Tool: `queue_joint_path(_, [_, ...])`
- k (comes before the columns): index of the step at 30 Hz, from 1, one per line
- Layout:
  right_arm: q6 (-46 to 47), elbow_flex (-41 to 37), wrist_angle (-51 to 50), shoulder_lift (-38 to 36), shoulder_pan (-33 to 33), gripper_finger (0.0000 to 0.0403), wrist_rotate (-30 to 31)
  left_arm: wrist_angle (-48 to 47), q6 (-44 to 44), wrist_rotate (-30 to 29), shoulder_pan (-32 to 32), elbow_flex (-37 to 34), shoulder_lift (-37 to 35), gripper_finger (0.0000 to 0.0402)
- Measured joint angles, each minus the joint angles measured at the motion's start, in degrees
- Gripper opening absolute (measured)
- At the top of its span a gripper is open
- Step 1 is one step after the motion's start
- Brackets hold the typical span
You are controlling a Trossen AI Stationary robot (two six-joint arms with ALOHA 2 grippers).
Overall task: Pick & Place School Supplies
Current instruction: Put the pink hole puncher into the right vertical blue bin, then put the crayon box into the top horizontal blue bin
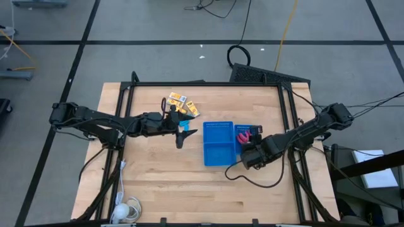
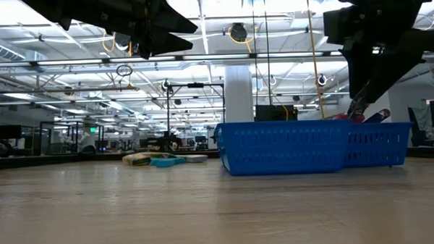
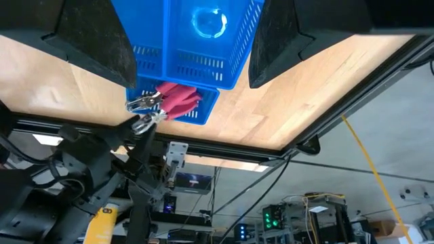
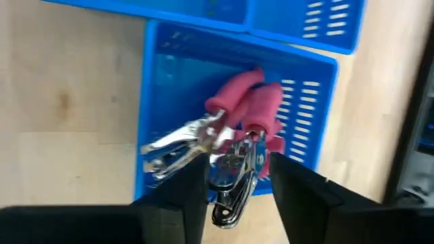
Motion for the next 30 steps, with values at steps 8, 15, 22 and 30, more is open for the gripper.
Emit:
queue_joint_path(8, [1.51,0.00,3.19,0.00,0.00,0.0159,-8.03,0.00,0.00,0.00,0.02,0.00,0.00,0.0280])
queue_joint_path(15, [2.63,0.00,7.23,-0.44,0.02,0.0150,-12.30,0.02,0.00,-0.02,0.02,0.00,0.00,0.0280])
queue_joint_path(22, [7.48,-0.05,10.98,-6.30,0.02,0.0147,-16.77,-0.24,-2.22,0.00,-0.09,0.00,0.00,0.0280])
queue_joint_path(30, [-7.01,-5.40,36.80,-21.30,2.61,0.0143,-18.16,-5.96,-4.26,-1.16,0.00,0.00,0.02,0.0280])
